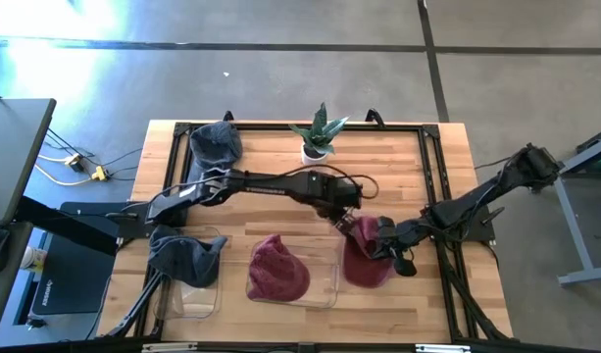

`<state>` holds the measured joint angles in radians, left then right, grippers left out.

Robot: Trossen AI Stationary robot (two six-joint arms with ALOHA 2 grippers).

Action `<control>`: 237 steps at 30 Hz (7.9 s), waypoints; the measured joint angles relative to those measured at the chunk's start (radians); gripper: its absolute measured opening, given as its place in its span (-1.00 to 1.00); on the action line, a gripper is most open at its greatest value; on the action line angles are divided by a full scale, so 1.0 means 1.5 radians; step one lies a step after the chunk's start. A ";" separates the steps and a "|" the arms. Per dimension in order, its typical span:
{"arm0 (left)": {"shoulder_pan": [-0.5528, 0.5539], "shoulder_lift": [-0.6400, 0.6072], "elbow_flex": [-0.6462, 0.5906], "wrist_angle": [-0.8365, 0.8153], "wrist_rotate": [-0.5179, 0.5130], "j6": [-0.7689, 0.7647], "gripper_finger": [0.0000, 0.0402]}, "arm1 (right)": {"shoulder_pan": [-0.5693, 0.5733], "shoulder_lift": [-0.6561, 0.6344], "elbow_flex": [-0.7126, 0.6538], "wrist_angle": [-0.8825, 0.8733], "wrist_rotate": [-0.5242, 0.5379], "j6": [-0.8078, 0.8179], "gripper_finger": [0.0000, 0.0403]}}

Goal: Pick & Place hat
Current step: Put the red cap into the right transparent bin

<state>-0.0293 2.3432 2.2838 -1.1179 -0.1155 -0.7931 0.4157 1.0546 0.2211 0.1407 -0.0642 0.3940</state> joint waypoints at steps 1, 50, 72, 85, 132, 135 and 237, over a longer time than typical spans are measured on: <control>0.004 0.001 -0.001 -0.001 0.014 -0.004 -0.45 | 0.003 0.000 0.000 0.000 0.001 -0.008 -1.00; -0.122 -0.034 -0.016 -0.205 -0.071 0.210 -0.45 | 0.285 0.102 0.298 -0.546 0.225 0.028 0.23; -0.141 -0.089 -0.014 -0.252 -0.169 0.217 -0.45 | 0.169 0.092 0.189 -0.549 0.225 0.095 0.03; -0.086 -0.112 -0.016 -0.298 -0.198 0.229 -0.45 | 0.079 0.086 0.201 -0.537 0.161 0.395 -0.93; -0.133 -0.196 -0.014 -0.302 -0.251 0.111 -0.45 | -0.230 -0.136 0.206 -0.389 0.032 0.360 0.21; -0.133 -0.195 -0.014 -0.265 -0.214 0.092 -0.45 | -0.271 -0.145 0.207 -0.466 0.020 0.285 0.16; 0.063 0.134 -0.013 0.341 0.260 -0.062 -0.93 | -0.070 -0.054 0.170 -0.540 0.055 0.469 -0.97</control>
<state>0.0650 2.5437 2.2640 -0.6066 0.2742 -0.8867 0.3107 0.9737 0.4755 -0.6686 0.0177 1.0969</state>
